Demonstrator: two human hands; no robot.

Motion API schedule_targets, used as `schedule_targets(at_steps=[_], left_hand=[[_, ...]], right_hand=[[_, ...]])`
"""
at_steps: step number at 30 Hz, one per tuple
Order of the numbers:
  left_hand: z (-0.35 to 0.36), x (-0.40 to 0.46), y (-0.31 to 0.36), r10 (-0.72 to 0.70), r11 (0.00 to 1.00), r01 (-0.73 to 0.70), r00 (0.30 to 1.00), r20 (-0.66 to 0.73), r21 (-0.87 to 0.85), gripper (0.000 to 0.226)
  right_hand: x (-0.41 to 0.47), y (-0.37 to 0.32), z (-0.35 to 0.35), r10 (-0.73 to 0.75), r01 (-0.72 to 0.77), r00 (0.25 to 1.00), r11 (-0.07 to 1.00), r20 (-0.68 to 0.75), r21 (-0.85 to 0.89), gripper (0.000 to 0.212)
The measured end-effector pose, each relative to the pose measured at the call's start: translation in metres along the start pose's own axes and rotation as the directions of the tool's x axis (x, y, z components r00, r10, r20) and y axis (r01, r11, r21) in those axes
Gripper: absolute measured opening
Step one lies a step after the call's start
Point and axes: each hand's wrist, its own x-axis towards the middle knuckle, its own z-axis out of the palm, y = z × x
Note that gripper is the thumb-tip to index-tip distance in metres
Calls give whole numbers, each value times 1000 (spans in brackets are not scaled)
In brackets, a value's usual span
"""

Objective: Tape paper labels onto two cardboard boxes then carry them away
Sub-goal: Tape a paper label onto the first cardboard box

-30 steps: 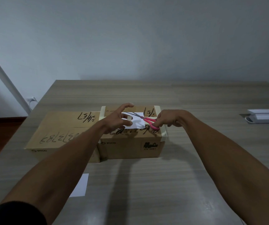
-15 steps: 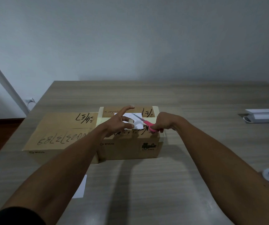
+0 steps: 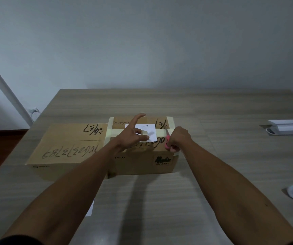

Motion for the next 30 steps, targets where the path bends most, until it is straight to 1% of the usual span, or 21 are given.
schedule_targets(at_steps=[3, 4, 6, 7, 8, 10, 12, 13, 15, 18, 22, 27, 30], left_hand=[[2, -2, -1, 14, 1000, -14, 1000, 7, 3, 90], [2, -2, -2, 17, 1000, -17, 1000, 13, 10, 90], [2, -4, -1, 23, 999, -24, 999, 22, 31, 90], [2, -4, 0, 27, 999, -28, 999, 32, 37, 89], [2, -5, 0, 31, 999, -33, 999, 42, 39, 88], [3, -6, 1, 34, 999, -37, 998, 59, 40, 86], [2, -6, 2, 30, 998, -34, 997, 72, 59, 85], [2, -6, 2, 26, 996, -32, 997, 79, 80, 86], [2, -5, 2, 21, 990, -35, 995, 97, 140, 86], [1, -7, 3, 24, 977, -48, 993, 114, 209, 86], [0, -9, 6, 6, 967, -35, 993, 114, 253, 84], [0, -11, 7, 4, 963, -37, 992, 124, 268, 84], [1, -11, 9, 14, 960, -51, 990, 138, 275, 85]], right_hand=[[-1, -2, 0, 65, -66, 992, 998, 108, 13, 23], [0, -3, -1, 62, -65, 992, 998, 114, 20, 21], [3, -9, -4, -28, 28, 1000, 999, 11, 25, 16], [5, -12, -7, -93, 97, 995, 992, -44, 79, 13], [3, -19, -11, -154, 165, 985, 968, -75, 186, 10], [-1, -32, -20, -299, 309, 950, 857, -90, 413, 12], [-11, -43, -29, -428, 410, 900, 772, -80, 485, 21], [-14, -46, -33, -466, 434, 883, 760, -61, 485, 22], [-17, -50, -36, -497, 444, 868, 774, -2, 451, 24], [-15, -53, -37, -506, 440, 860, 797, 59, 413, 28], [-14, -51, -35, -510, 426, 850, 812, 130, 398, 28], [-14, -51, -33, -531, 454, 836, 811, 137, 370, 19], [-10, -48, -33, -543, 467, 829, 804, 135, 368, 20]])
